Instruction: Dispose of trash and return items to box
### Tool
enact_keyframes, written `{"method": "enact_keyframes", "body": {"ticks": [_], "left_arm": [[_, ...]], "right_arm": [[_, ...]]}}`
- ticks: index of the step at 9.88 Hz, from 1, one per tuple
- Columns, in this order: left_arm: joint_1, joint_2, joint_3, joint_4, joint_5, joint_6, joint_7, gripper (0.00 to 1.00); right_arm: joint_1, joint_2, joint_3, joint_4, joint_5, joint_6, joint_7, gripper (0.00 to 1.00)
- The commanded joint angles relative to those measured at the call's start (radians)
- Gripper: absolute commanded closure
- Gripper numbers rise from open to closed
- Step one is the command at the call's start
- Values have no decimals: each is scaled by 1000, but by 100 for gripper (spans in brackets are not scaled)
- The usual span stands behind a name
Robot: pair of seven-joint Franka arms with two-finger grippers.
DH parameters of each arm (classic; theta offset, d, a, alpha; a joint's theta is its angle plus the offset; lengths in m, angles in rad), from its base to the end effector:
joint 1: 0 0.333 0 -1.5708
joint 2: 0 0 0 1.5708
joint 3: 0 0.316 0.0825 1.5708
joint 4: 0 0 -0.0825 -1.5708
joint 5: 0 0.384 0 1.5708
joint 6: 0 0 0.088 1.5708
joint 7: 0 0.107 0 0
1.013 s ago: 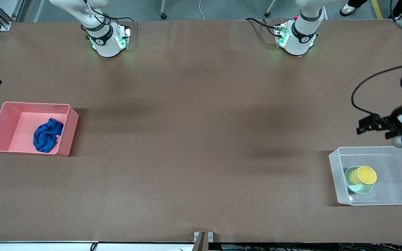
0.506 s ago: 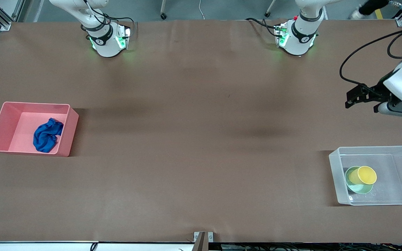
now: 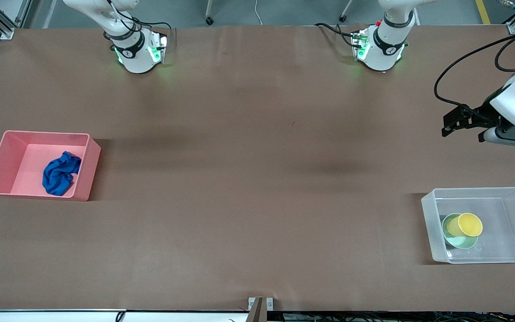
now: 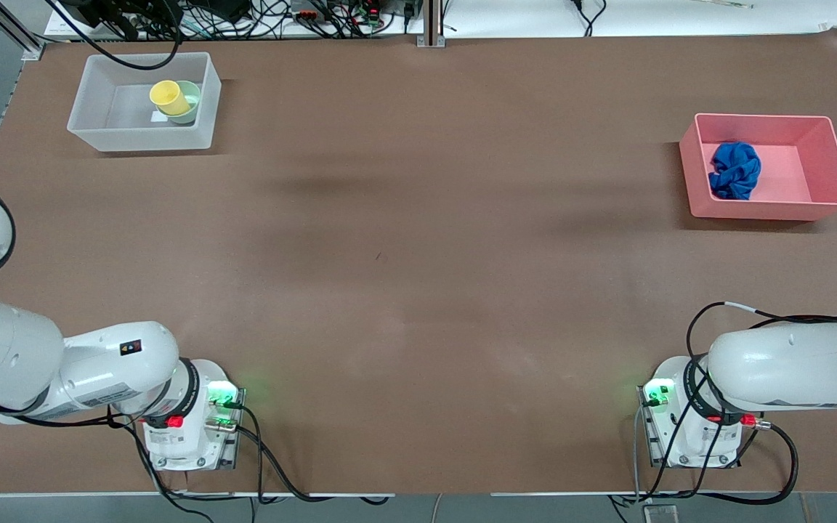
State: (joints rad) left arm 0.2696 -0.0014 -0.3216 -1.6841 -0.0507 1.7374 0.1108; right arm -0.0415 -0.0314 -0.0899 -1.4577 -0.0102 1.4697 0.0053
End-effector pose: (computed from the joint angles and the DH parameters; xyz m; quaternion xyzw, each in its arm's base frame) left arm 0.5656 -0.0342 0.5863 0.9963 -0.0778 0.0280 0.0241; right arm 0.5284 -0.0720 0.6852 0.9974 -0.0689 0.0214 0.0050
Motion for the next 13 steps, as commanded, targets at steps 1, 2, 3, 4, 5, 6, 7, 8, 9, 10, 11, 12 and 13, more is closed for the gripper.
{"method": "enact_keyframes", "body": {"ticks": [1, 2, 3, 4, 5, 6, 7, 8, 9, 10, 11, 12, 13], "left_arm": [[5, 17, -4, 29, 2, 5, -14, 0], [10, 30, -2, 74, 2, -4, -10, 0], [8, 32, -2, 108, 2, -30, -11, 0], [-30, 34, 12, 145, 5, -73, -11, 0], [-114, 34, 85, 171, 23, -114, -19, 0], [-197, 34, 164, 178, 25, -137, -37, 0], [-261, 22, 243, 175, 26, -163, -60, 0], [-279, 17, 266, 175, 23, -194, -80, 0], [-276, 14, 266, 172, 23, -202, -91, 0], [-273, 12, 262, 175, 23, -206, -92, 0], [-273, 12, 260, 176, 23, -208, -95, 0], [-271, 12, 260, 176, 25, -225, -109, 0], [-271, 12, 262, 176, 26, -234, -114, 0]], "right_arm": [[-9, -18, 5, -16, -8, 1, -11, 0], [-9, -18, 5, -16, -8, 1, -11, 0], [-9, -18, 5, -16, -8, 1, -11, 0], [-9, -18, 5, -16, -8, 1, -11, 0], [-11, -18, 5, -16, -8, 1, -11, 0], [-11, -18, 5, -16, -8, 1, -11, 0], [-11, -18, 5, -16, -8, 1, -11, 0], [-11, -18, 5, -16, -8, 1, -11, 0], [-11, -18, 5, -16, -8, 1, -11, 0], [-11, -18, 5, -16, -8, 1, -11, 0], [-11, -18, 5, -16, -8, 1, -11, 0], [-11, -18, 5, -16, -8, 1, -11, 0], [-11, -18, 5, -16, -8, 1, -11, 0]]}}
